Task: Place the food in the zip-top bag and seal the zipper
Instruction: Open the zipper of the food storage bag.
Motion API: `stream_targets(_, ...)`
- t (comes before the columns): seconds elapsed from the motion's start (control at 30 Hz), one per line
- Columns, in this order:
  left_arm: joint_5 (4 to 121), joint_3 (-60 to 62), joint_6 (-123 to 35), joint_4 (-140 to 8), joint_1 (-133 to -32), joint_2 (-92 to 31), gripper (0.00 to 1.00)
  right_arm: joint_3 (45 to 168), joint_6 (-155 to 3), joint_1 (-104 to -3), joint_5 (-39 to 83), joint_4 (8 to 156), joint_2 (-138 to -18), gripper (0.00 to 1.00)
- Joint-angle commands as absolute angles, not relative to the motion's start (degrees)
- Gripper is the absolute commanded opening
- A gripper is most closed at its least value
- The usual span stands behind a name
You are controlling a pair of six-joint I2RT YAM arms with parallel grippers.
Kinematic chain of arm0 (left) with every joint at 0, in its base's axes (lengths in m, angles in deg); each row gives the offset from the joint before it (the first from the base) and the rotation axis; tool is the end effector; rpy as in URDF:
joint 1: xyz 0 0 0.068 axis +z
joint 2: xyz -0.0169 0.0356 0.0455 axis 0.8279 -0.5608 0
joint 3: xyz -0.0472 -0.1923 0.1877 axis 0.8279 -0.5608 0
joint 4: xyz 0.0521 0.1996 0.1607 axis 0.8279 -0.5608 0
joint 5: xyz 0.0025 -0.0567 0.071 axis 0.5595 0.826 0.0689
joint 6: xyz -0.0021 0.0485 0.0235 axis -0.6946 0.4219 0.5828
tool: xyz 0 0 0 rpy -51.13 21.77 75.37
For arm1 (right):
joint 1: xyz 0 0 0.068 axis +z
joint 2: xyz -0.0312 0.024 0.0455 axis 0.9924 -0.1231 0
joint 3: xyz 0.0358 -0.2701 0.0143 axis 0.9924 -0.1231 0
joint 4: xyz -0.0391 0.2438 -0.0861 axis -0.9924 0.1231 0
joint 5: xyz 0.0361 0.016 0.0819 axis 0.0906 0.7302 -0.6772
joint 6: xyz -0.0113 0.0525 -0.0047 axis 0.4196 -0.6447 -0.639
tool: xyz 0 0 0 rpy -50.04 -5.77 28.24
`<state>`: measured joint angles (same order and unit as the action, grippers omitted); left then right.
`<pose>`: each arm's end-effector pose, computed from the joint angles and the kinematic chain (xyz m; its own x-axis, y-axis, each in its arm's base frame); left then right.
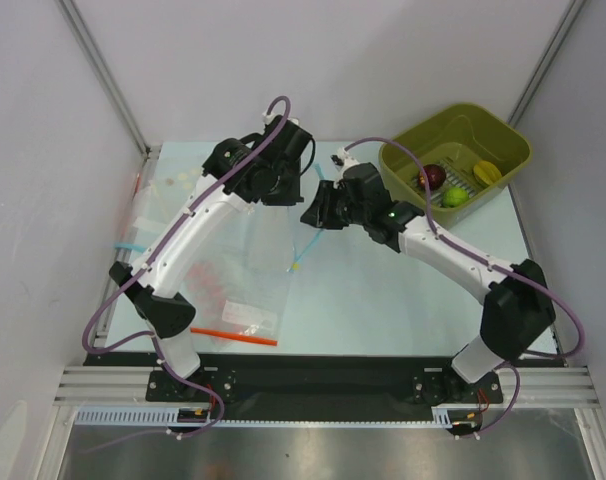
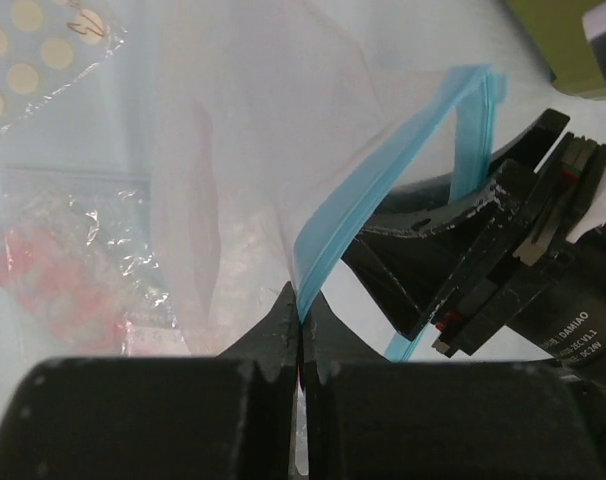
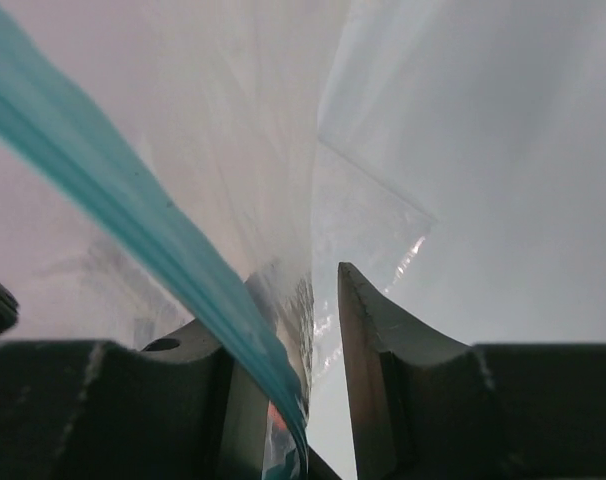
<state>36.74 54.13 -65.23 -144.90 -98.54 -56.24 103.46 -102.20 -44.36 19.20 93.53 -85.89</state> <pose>0.2560 -0.2210 0.4394 -0.7728 0.0018 -0.6346 0.1073 0.9860 -0.1279 0.2798 0.2316 0.3148 -0.7159 0.1140 -0.6889 -0.4155 0.7233 0.5515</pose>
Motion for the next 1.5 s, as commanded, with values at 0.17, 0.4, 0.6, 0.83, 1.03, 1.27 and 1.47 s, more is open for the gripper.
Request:
stream_targets(0.17,34.2,52.5,-59.1,-150.7,-91.4,-53.9,0.00,117.3,-106.2,-43.1,12.3,86.5,-98.9,0.36)
stream_targets(0.4,41.6,48.9,-55.1,-144.4,-89.0,-54.6,0.01,118.1,-108.5,-44.1,15.5,88.4,-102.2,0.36)
stream_targets(0.6,49.4,44.6,-54.4,-137.5,-88.9,-57.0,0.00,118.9,-106.3,-45.3,21.9,94.8,-102.6,0.46)
stream_targets(0.83,53.4,38.9,-55.4,-129.6,-88.9,-57.6,0.00,116.4,-105.3,-46.5,27.7,99.6,-100.4,0.48)
stream_targets(1.03,52.1,39.8,-56.2,-129.5,-88.4,-59.3,0.00,115.9,-103.3,-49.3,26.7,101.6,-101.0,0.47)
stream_targets(1.27,48.8,45.2,-57.8,-132.6,-86.6,-62.3,0.00,118.3,-99.4,-53.1,25.4,106.0,-102.5,0.55)
stream_targets(1.47,48.5,48.4,-57.5,-133.0,-85.2,-64.8,0.00,116.7,-95.3,-55.4,19.1,104.0,-99.8,0.79)
